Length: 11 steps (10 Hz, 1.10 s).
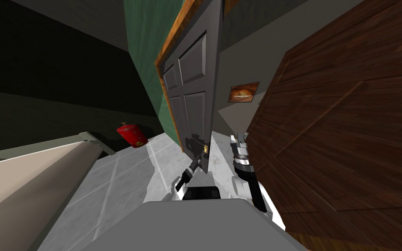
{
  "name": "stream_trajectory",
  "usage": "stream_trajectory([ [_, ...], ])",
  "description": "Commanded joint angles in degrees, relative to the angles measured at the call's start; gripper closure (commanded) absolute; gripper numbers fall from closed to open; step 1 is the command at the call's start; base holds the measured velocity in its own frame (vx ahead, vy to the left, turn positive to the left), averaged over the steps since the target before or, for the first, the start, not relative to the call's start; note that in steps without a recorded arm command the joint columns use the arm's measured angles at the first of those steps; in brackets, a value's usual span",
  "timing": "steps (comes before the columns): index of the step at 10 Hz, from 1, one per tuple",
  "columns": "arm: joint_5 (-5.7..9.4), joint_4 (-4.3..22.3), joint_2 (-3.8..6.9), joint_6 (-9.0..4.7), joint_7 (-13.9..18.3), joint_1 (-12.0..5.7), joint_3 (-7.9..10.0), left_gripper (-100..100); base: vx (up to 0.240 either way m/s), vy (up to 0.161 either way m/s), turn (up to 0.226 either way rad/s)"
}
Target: Push the door open
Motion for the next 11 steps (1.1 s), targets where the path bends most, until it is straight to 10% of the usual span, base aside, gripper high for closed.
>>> stream_trajectory([
  [1,-0.13,1.67,-0.19,-0.43,0.27,-0.67,-0.41,-100,0.088,0.063,-0.013],
  [11,0.30,2.56,-1.23,-0.40,-1.05,-0.50,0.63,-100,0.137,-0.080,-0.027],
])
